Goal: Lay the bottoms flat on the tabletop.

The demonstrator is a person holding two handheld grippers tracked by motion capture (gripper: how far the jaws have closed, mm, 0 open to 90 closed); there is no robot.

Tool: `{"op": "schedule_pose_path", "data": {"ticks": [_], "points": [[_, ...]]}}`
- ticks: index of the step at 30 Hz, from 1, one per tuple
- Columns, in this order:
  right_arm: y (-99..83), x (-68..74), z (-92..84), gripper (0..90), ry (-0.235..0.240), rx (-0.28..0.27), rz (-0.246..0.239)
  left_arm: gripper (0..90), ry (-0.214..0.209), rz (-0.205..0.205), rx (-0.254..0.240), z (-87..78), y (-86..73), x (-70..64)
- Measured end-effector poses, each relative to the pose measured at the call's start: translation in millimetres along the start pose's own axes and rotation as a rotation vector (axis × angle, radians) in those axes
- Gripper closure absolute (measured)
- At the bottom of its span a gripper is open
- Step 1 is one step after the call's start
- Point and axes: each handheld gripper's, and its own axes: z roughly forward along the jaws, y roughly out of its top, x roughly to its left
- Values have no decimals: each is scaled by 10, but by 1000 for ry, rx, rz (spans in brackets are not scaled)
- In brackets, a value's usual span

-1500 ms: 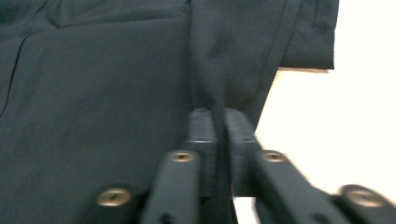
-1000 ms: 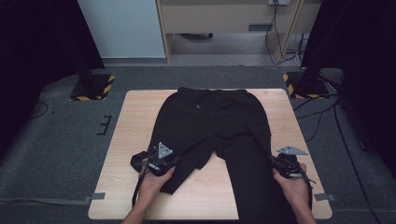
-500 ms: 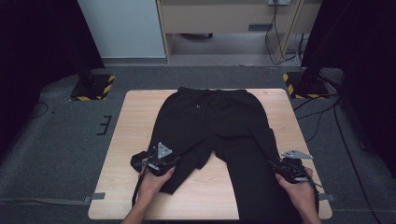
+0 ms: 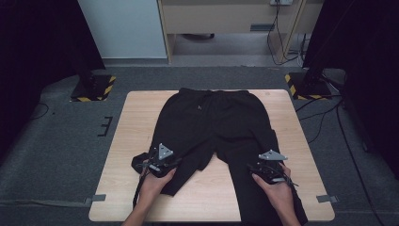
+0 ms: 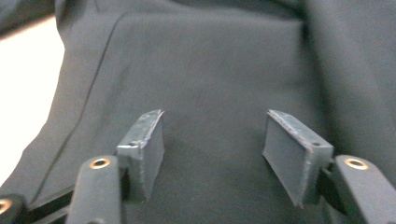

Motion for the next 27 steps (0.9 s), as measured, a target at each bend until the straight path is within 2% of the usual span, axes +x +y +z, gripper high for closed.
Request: {"op": "schedule_pose_path", "data": {"ticks": [1, 3, 5, 7, 8, 10, 14, 20, 21, 23, 25, 27], "points": [[2, 6, 4, 465, 6, -7, 5, 594, 0, -1, 0, 0, 0, 0], [4, 14, -3, 572, 19, -10, -14, 594, 0, -1, 0, 1, 0, 1], [4, 18, -20, 719, 36, -5, -28, 594, 0, -2, 0, 2, 1, -1], [0, 0, -36, 876, 37, 1, -11, 594, 1, 0, 0, 3, 1, -2], [-5, -15, -44, 897, 44, 4, 12, 594, 2, 1, 0, 2, 1, -2], [-17, -37, -64, 900, 66, 10, 33, 595, 2, 1, 0, 2, 1, -2], [-63, 22, -149, 900, 83, 31, 12, 596, 1, 0, 0, 2, 2, 0], [-192, 88, -314, 879, 143, 40, -1, 596, 1, 1, 0, 3, 2, -1], [-197, 87, -343, 833, 150, 30, -2, 596, 1, 1, 0, 3, 2, -1], [-168, 51, -398, 677, 156, 1, -6, 596, 0, 1, 0, 3, 2, 0], [-112, -29, -424, 587, 131, -10, -7, 595, 0, -1, -1, 5, 3, 0], [-74, -150, -400, 519, 91, -21, 15, 594, 0, 0, 0, 5, 4, 2]]}}
